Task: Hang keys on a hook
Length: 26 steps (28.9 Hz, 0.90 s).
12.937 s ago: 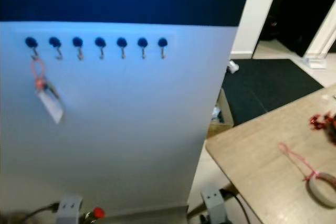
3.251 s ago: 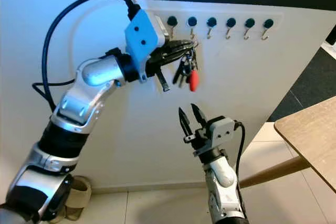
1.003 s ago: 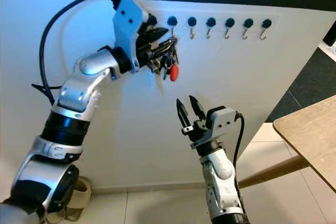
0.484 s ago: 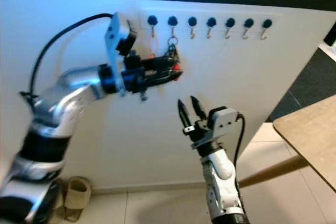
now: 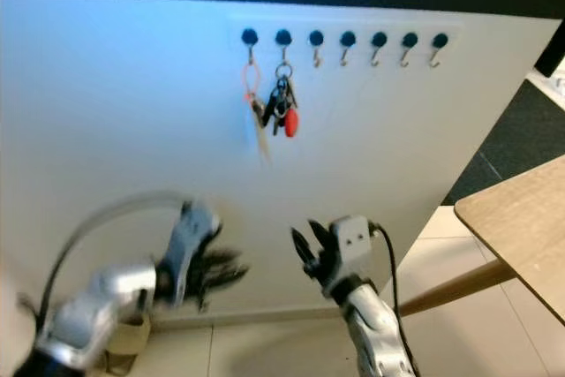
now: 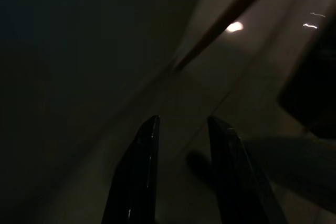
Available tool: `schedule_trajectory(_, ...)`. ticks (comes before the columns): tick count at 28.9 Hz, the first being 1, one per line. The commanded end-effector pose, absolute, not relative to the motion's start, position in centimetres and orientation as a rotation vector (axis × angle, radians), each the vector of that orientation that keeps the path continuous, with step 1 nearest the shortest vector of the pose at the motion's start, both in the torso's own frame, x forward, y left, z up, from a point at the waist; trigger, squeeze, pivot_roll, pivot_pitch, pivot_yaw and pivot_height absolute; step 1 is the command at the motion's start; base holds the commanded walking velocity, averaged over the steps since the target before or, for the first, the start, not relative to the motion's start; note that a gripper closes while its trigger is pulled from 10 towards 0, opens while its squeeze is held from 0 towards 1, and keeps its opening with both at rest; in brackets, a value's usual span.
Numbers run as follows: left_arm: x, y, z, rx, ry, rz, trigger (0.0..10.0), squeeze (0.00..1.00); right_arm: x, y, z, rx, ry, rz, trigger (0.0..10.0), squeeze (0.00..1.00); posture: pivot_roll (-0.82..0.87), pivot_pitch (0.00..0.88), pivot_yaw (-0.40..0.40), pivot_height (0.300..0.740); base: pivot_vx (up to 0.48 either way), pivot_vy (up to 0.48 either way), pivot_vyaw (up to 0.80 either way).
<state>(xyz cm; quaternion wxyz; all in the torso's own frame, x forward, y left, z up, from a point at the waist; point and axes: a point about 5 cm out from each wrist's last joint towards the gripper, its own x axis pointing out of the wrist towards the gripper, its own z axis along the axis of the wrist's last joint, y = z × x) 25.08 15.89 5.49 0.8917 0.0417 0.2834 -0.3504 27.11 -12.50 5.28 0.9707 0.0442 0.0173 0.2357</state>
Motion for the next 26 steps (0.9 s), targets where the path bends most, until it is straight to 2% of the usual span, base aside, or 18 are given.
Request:
schedule_trajectory(1, 26.1, 16.3, 5.7, 0.032, 0.512, -0.585, 10.0, 0.0, 26.9, -12.9, 4.4, 0.084, 0.066, 0.449, 10.0, 0.0, 0.06, 0.08, -0.068, 0.74, 0.0, 0.0, 0.0)
schedule_trajectory(2, 25.7, 17.3, 4.2, -0.034, 0.529, -0.442, 10.0, 0.0, 26.6, -13.6, 3.3, 0.089, 0.123, 0.399, 10.0, 0.0, 0.06, 0.078, -0.066, 0.74, 0.0, 0.0, 0.0)
schedule_trajectory(3, 25.7, 17.3, 4.2, -0.034, 0.529, -0.442, 10.0, 0.0, 26.6, -13.6, 3.3, 0.089, 0.123, 0.399, 10.0, 0.0, 0.06, 0.078, -0.066, 0.74, 0.0, 0.0, 0.0)
schedule_trajectory(5, 24.7, 19.0, 1.7, -0.113, 0.576, -0.21, 10.0, 0.0, 26.0, -14.8, 1.2, 0.101, 0.23, 0.316, 10.0, 0.0, 0.06, 0.075, -0.065, 0.74, 0.0, 0.0, 0.0)
schedule_trajectory(8, 22.5, 21.2, -1.9, -0.248, 0.677, 0.021, 10.0, 0.0, 24.3, -15.6, -2.5, 0.005, 0.469, 0.267, 10.0, 0.0, 0.05, 0.063, -0.061, 0.74, 0.0, 0.0, 0.0)
schedule_trajectory(15, 19.7, 22.4, -4.8, -0.276, 0.746, 0.196, 10.0, 0.0, 21.7, -16.6, -5.4, -0.047, 0.653, 0.232, 10.0, 0.0, 0.05, 0.047, -0.065, 0.74, 0.0, 0.0, 0.0)
schedule_trajectory(16, 18.8, 22.8, -5.9, -0.251, 0.79, 0.294, 10.0, 0.0, 20.9, -17.3, -6.1, -0.046, 0.699, 0.197, 10.0, 0.0, 0.06, 0.034, -0.078, 0.74, 0.0, 0.0, 0.0)
schedule_trajectory(17, 18.5, 22.8, -6.1, -0.254, 0.796, 0.321, 10.0, 0.0, 20.6, -17.5, -6.2, -0.05, 0.709, 0.189, 10.0, 0.0, 0.06, 0.034, -0.078, 0.74, 0.0, 0.0, 0.0)
schedule_trajectory(23, 17.9, 22.2, -6.9, -0.271, 0.804, 0.356, 10.0, 0.0, 19.8, -18.6, -6.8, -0.037, 0.749, 0.138, 10.0, 0.0, 0.06, 0.006, -0.086, 0.74, 0.0, 0.0, 0.0)
schedule_trajectory(26, 18.0, 21.6, -6.9, -0.169, 0.795, 0.3, 10.0, 0.0, 19.4, -19.0, -7.1, -0.063, 0.771, 0.119, 10.0, 0.0, 0.07, 0.002, -0.081, 0.74, 0.0, 0.0, 0.0)
